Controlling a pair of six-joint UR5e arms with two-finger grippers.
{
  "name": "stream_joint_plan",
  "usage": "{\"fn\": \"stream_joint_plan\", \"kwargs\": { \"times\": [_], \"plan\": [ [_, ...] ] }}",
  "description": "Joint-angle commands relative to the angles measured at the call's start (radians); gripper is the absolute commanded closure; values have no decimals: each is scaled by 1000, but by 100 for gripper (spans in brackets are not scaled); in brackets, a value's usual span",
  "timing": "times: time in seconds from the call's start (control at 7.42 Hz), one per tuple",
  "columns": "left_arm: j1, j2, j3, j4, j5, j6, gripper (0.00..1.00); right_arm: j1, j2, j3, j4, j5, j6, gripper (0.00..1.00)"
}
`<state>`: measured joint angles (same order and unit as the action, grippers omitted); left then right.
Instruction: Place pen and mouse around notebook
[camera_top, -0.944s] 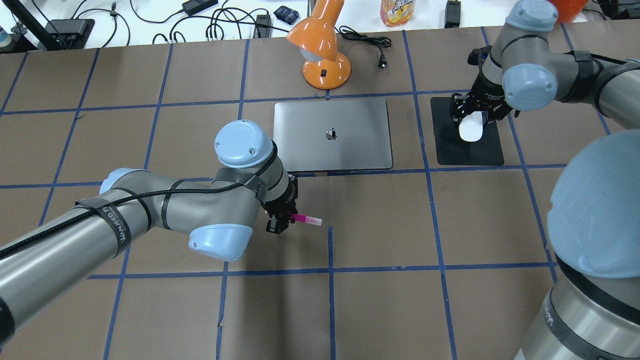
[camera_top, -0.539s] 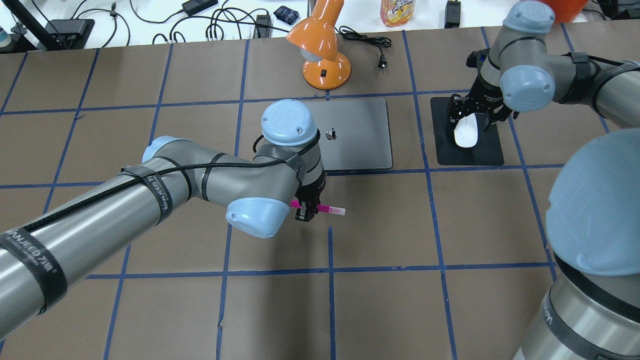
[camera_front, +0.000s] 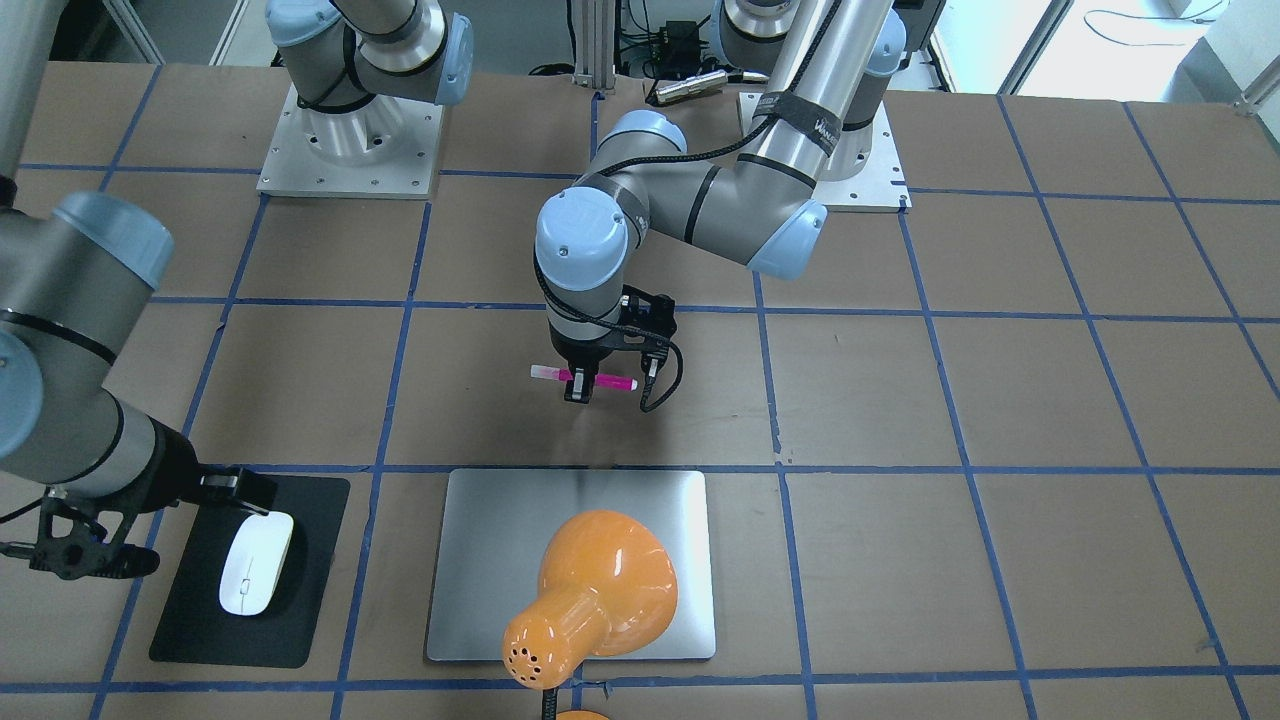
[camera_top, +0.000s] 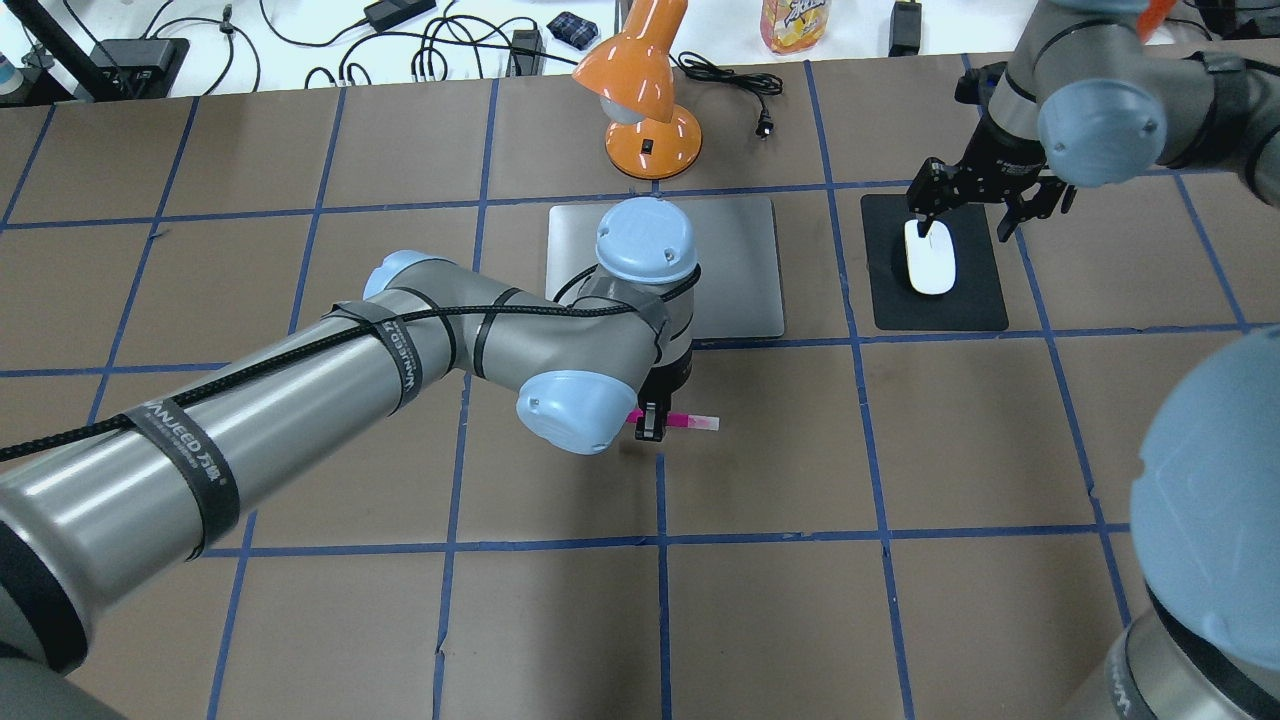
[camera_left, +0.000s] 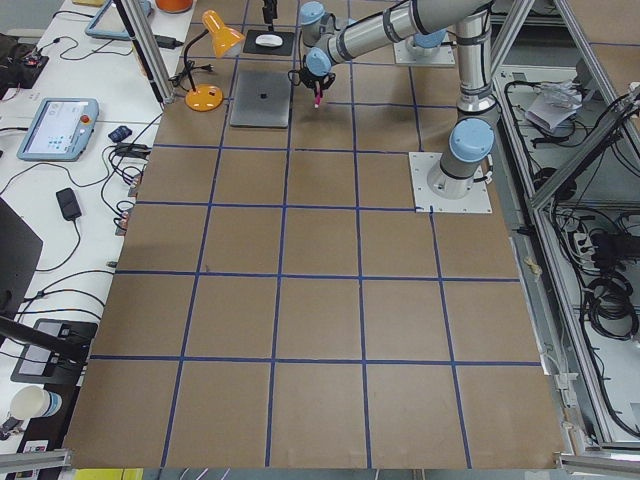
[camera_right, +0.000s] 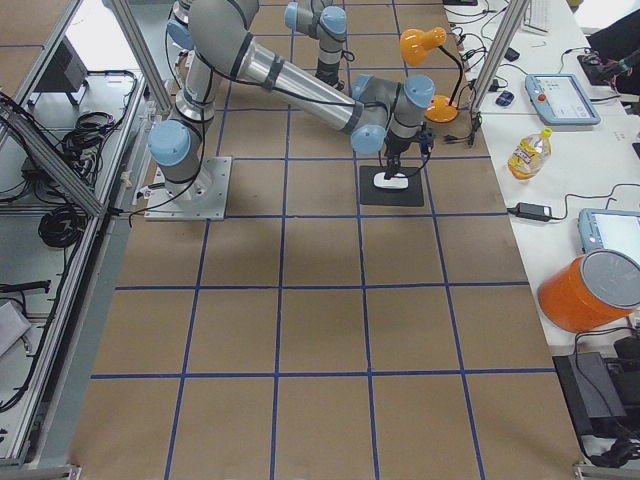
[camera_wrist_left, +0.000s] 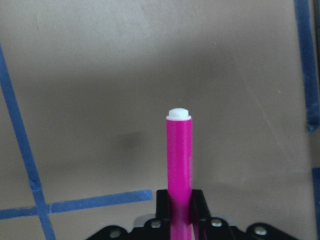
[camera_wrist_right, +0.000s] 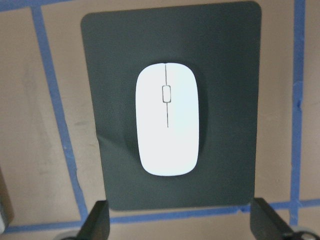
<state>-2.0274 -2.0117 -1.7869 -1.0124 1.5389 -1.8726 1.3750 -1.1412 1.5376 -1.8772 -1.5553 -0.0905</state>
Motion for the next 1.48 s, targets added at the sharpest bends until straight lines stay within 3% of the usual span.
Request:
{"fn": "stream_joint_plan", "kwargs": {
  "times": [0.0, 0.13, 0.54, 0.67, 0.81, 0.94, 1.35],
  "plan": [
    [-2, -15, -11, -2, 6, 41, 100, 4, -171, -4, 181, 0, 5, 0],
    [-2, -9, -17, -18, 7, 41, 100, 15, -231, -4, 260, 1, 8, 0],
    [-2, -16, -47, -12, 27, 44, 98, 151, -330, -49, 372, 1, 238, 0],
    [-2, -18, -49, -18, 53, 46, 67, 191, -331, -97, 438, 1, 289, 0],
    [-2, -19, -54, -25, 123, 62, 19, 217, -331, -112, 447, 1, 293, 0],
    [-2, -4, -45, -19, 144, 73, 0, 225, -333, -111, 438, 15, 290, 0],
    [79, 80, -5, -44, 71, 322, 0, 226, -334, -105, 395, 6, 249, 0]
  ]
}}
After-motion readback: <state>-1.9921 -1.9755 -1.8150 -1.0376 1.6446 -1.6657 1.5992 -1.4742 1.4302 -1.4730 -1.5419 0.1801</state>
